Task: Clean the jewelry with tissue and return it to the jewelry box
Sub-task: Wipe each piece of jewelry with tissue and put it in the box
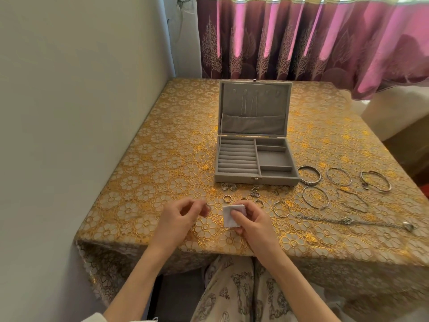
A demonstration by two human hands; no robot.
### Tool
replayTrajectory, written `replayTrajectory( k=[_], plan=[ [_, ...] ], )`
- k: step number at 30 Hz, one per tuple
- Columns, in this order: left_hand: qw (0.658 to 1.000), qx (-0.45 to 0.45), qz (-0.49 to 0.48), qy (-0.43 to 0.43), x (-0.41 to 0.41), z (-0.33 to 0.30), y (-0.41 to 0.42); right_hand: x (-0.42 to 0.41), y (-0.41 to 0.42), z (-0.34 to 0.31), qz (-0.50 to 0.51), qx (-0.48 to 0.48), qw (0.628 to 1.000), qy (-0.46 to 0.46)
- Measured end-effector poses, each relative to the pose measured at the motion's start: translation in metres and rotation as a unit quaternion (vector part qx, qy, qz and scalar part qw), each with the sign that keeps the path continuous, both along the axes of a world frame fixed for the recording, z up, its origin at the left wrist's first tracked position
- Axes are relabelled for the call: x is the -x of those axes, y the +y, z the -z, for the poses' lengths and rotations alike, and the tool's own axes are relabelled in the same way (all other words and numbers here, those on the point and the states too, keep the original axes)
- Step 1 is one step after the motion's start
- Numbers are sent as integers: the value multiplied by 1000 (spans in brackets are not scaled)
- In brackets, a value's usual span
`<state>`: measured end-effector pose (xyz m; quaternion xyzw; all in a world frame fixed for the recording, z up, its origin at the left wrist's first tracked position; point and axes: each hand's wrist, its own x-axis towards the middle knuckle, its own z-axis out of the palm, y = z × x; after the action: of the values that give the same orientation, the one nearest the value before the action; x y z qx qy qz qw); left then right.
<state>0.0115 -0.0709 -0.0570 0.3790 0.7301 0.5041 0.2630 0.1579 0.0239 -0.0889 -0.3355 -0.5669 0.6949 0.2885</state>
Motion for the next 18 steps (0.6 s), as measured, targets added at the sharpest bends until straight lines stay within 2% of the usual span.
replayTrajectory(
  k=[2,5,7,9,14,16,18],
  plan=[
    [998,-12,48,-40,-14,-3,3,-3,-1,-2,26,16,1000,5],
    [996,0,86,-38,-29,5,8,-10,-1,-5,68,-94,991,-59],
    [996,-2,77,-40,-31,9,10,-13,-1,-2,88,-182,974,-98],
    [997,-3,65,-45,-31,11,11,-15,-3,3,109,-228,960,-119],
    [998,-4,58,-3,-32,15,14,-11,-6,-1,130,-397,903,-105],
    [999,-6,48,-3,-33,17,14,-8,-10,-1,116,-436,886,-104],
    [999,-6,36,8,-34,18,14,-7,-15,3,89,-440,886,-119]
  ],
)
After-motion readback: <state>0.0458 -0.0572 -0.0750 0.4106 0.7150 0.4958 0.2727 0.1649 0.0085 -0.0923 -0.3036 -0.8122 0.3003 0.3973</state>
